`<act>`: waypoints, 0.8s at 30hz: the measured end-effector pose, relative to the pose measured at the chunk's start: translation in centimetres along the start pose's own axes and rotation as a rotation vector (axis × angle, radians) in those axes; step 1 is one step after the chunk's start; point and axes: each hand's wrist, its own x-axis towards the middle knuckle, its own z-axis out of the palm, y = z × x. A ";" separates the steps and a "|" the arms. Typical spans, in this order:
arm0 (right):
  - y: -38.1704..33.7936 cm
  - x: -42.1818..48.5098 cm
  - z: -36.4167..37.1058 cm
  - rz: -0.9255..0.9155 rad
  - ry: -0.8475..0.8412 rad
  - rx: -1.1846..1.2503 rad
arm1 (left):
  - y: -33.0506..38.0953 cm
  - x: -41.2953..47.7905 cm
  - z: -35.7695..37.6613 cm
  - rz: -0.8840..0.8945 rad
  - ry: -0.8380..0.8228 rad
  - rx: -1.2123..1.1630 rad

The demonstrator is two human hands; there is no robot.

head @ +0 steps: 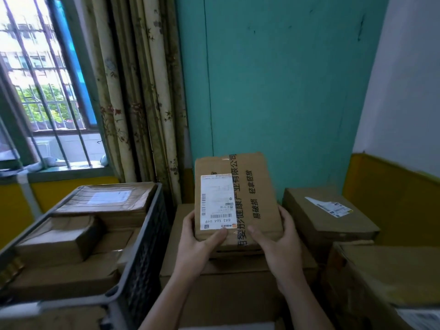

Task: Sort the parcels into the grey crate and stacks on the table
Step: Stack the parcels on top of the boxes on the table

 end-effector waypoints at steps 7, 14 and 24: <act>-0.8 -3.6 2.8 -0.033 -0.086 0.018 | 0.3 -2.7 -5.2 0.048 0.017 -0.004; -1.9 -5.8 4.1 -0.095 -0.165 -0.047 | 0.4 -4.9 -8.4 0.053 0.029 0.034; -3.2 -8.3 4.1 -0.099 -0.145 -0.068 | 1.2 -7.5 -9.7 0.115 0.040 -0.084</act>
